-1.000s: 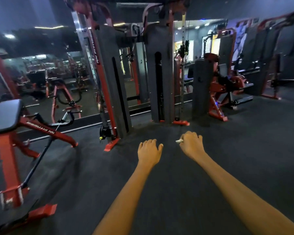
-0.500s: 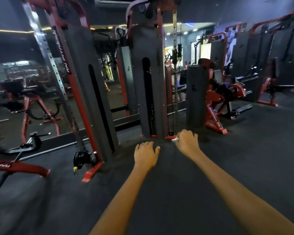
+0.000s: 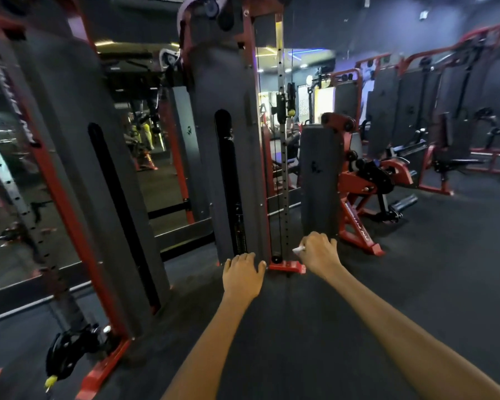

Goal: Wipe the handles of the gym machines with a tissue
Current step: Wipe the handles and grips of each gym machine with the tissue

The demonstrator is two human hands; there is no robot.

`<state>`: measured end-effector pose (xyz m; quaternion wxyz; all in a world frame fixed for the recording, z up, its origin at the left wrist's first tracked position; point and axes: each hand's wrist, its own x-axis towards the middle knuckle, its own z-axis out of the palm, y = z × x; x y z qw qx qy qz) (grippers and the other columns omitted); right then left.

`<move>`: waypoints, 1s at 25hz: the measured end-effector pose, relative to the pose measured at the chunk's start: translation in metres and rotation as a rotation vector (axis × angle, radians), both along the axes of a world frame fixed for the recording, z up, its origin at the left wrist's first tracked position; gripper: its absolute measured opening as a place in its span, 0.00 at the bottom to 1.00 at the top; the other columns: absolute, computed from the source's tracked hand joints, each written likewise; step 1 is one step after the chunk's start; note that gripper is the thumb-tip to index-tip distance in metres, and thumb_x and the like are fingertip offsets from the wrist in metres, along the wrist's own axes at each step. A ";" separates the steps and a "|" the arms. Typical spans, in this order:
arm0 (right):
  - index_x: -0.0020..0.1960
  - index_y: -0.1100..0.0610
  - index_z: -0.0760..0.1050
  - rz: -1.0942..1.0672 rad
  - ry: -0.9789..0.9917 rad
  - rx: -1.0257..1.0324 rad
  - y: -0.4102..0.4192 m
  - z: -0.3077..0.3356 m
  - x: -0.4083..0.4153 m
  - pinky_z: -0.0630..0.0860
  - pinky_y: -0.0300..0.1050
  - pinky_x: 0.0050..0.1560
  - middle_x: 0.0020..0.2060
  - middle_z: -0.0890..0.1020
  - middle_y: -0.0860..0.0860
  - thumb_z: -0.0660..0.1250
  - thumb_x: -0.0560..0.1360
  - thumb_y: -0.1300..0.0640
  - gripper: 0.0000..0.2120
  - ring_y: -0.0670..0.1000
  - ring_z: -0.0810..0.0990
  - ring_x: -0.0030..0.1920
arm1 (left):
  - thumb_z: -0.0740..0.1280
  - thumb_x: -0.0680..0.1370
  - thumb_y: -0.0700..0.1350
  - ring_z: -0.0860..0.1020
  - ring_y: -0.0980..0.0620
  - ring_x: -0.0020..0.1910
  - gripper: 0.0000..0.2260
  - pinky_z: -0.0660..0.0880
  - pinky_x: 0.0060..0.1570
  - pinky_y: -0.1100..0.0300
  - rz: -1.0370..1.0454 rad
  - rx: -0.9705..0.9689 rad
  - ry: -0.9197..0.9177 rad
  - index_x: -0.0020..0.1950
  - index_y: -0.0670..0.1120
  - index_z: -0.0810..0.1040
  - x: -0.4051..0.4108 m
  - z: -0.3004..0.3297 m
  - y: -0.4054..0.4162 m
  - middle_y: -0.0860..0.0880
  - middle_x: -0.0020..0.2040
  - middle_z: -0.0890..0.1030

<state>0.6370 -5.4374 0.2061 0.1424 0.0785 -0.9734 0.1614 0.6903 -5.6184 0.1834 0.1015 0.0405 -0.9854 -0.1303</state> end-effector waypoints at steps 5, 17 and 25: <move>0.51 0.58 0.80 -0.063 0.011 -0.030 -0.003 0.009 -0.159 0.65 0.54 0.60 0.52 0.77 0.53 0.63 0.77 0.51 0.12 0.55 0.73 0.57 | 0.54 0.83 0.55 0.67 0.51 0.71 0.21 0.55 0.73 0.53 -0.072 0.002 -0.002 0.72 0.46 0.68 -0.171 0.015 -0.006 0.48 0.71 0.72; 0.53 0.57 0.79 -0.070 -0.018 -0.065 0.044 0.001 -0.495 0.64 0.55 0.61 0.53 0.76 0.54 0.63 0.77 0.51 0.12 0.56 0.72 0.59 | 0.53 0.84 0.55 0.65 0.51 0.73 0.22 0.54 0.74 0.53 -0.075 0.027 0.055 0.74 0.47 0.66 -0.508 -0.014 0.020 0.49 0.72 0.70; 0.52 0.57 0.79 -0.015 -0.014 -0.095 0.074 0.007 -0.690 0.66 0.55 0.61 0.53 0.76 0.53 0.63 0.77 0.51 0.11 0.54 0.73 0.57 | 0.54 0.83 0.55 0.57 0.49 0.77 0.25 0.52 0.76 0.51 -0.070 0.120 0.288 0.78 0.46 0.58 -0.733 0.034 0.060 0.46 0.78 0.60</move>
